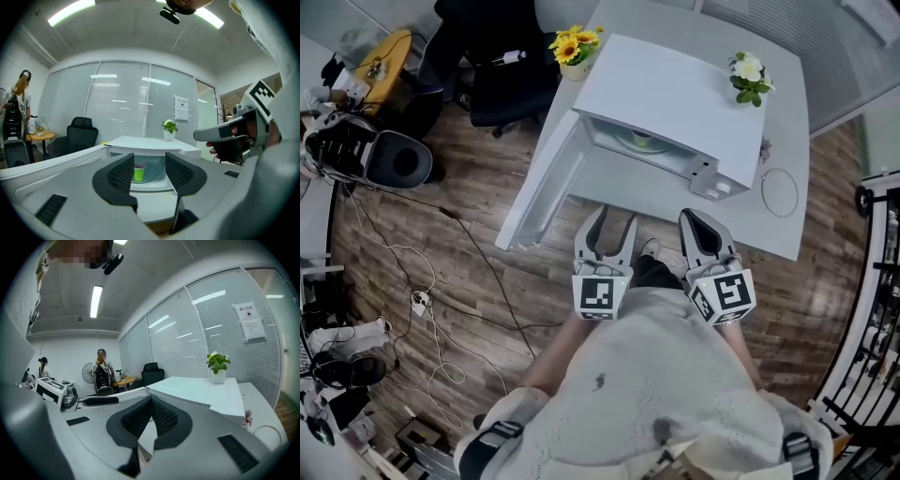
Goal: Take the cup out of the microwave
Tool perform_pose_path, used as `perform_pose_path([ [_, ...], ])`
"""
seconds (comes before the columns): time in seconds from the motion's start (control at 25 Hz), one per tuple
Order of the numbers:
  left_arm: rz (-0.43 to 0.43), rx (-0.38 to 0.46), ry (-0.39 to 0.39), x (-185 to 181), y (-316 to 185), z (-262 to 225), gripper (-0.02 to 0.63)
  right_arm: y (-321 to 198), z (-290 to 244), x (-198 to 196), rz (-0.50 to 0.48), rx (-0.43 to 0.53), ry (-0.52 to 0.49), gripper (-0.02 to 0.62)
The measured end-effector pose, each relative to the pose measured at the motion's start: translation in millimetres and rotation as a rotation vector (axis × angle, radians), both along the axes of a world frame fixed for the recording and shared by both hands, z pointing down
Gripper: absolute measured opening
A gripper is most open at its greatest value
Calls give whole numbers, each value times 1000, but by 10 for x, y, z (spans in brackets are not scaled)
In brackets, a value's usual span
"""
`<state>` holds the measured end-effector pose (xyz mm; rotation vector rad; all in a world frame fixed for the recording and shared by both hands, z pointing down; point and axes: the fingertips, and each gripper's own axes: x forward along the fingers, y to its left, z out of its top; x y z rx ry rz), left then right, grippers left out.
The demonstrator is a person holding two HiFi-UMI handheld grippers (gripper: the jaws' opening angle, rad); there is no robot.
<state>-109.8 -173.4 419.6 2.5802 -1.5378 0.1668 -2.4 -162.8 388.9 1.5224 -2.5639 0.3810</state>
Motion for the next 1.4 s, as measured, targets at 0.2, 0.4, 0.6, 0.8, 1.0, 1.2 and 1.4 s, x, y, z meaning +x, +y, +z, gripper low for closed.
perform_pose_path([
  [0.2,-12,-12,2,207,-265,56,215,-298,6,188,-23,8,-4,9],
  [0.4,-41,-8,-16,388,-536,79,222,-579,-41,433,-45,36,-8,9],
  [0.6,-46,-15,-34,502,-684,202,235,-739,-18,622,-35,49,-23,9],
  [0.8,-46,-47,-60,518,-819,430,241,-765,5,717,-29,45,-3,9],
  [1.0,-20,-72,-81,525,-1027,677,245,-812,70,824,19,26,17,9],
  [1.2,30,-116,-96,547,-1210,963,255,-852,136,819,61,2,46,9],
  [1.4,68,-170,-106,538,-1461,1260,264,-923,144,781,117,-12,66,9],
])
